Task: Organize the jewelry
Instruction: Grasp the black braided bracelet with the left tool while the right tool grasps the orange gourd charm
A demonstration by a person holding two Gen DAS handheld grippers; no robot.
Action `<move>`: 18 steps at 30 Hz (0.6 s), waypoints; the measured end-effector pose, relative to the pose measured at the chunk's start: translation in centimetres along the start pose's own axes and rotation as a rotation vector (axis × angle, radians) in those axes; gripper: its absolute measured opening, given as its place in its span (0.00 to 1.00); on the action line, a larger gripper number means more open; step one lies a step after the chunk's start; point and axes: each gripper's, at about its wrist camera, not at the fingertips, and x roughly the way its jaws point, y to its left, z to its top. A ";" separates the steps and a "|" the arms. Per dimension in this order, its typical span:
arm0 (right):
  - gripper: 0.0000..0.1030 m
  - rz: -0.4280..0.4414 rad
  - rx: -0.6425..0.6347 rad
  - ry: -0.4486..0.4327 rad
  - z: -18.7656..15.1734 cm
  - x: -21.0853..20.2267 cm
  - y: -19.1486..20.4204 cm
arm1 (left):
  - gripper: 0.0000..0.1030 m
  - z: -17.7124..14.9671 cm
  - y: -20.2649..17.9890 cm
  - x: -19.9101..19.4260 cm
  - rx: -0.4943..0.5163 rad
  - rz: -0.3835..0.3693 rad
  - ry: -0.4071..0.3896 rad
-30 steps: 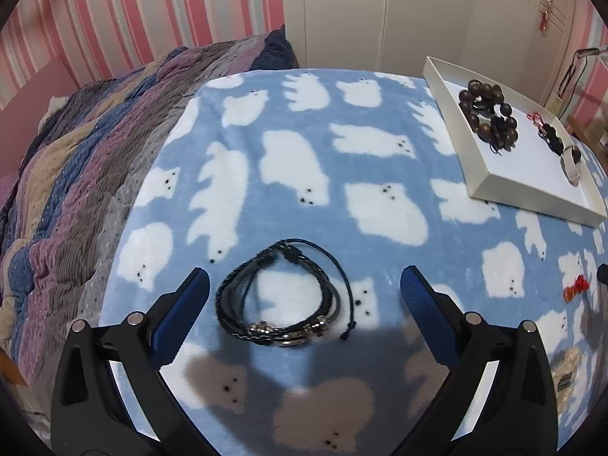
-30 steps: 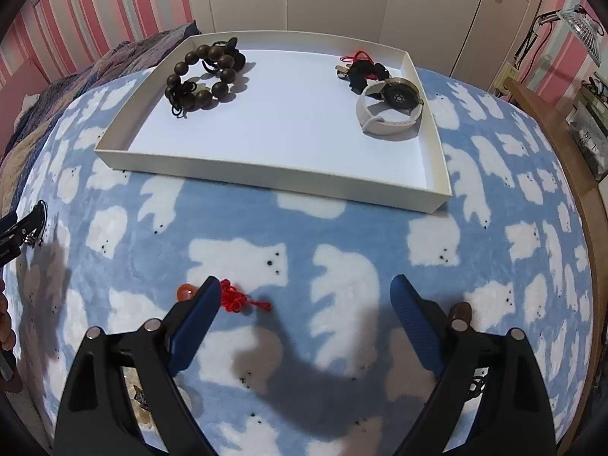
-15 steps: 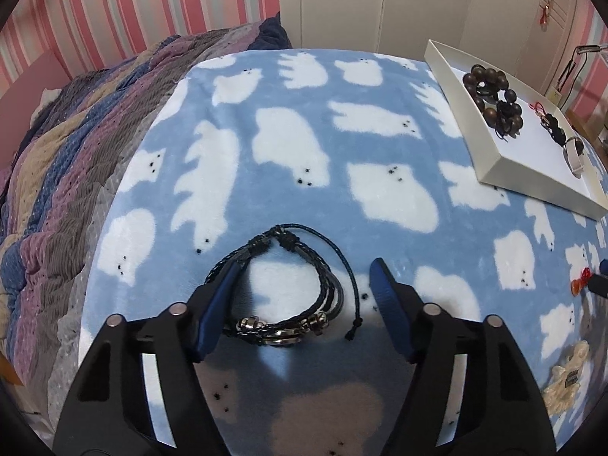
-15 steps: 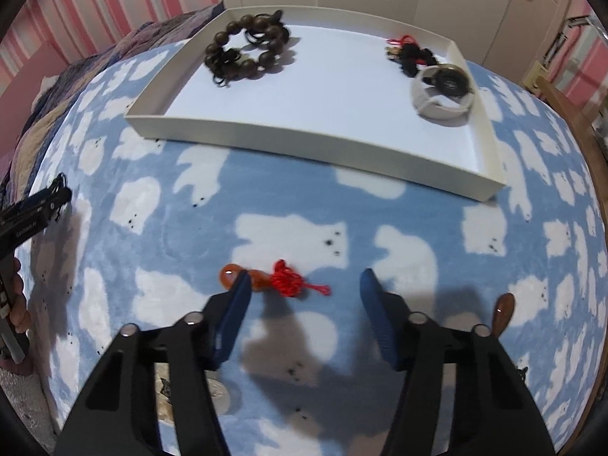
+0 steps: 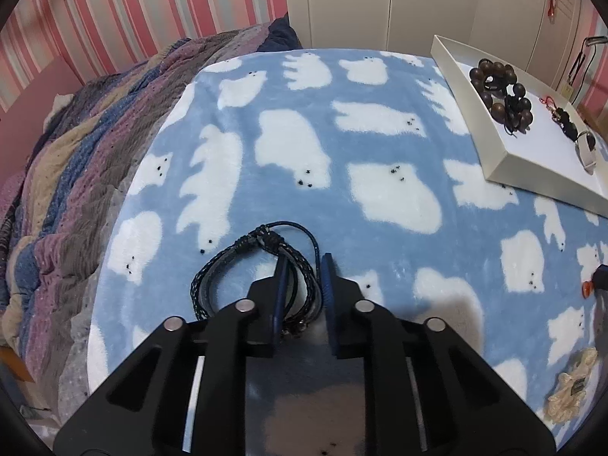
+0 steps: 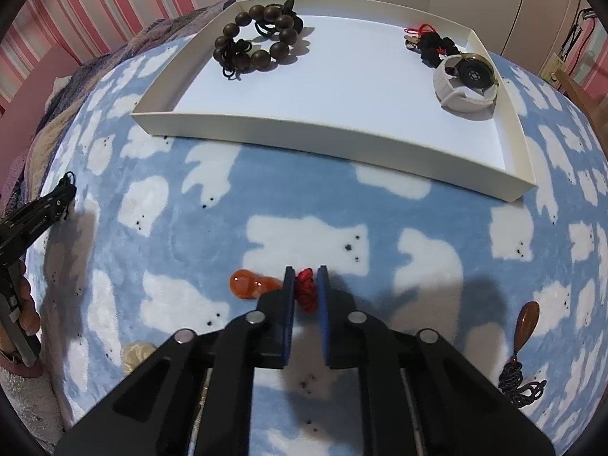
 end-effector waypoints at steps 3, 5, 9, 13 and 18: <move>0.08 0.001 -0.008 -0.010 0.1 -0.1 0.0 | 0.10 0.0 -0.4 -0.1 0.007 0.016 0.000; 0.08 0.004 -0.014 -0.019 0.0 -0.3 0.0 | 0.09 -0.1 -0.5 -0.3 0.001 0.020 0.003; 0.08 0.004 -0.024 -0.034 -0.1 -0.7 0.0 | 0.07 -0.5 -0.6 -1.2 -0.008 0.025 -0.003; 0.07 0.000 -0.033 -0.055 -0.2 -1.4 -0.1 | 0.04 -0.8 -1.0 -2.7 -0.013 0.017 -0.018; 0.07 -0.008 -0.047 -0.091 0.3 -2.8 -0.1 | 0.04 -0.4 -2.7 -5.5 0.005 -0.002 -0.066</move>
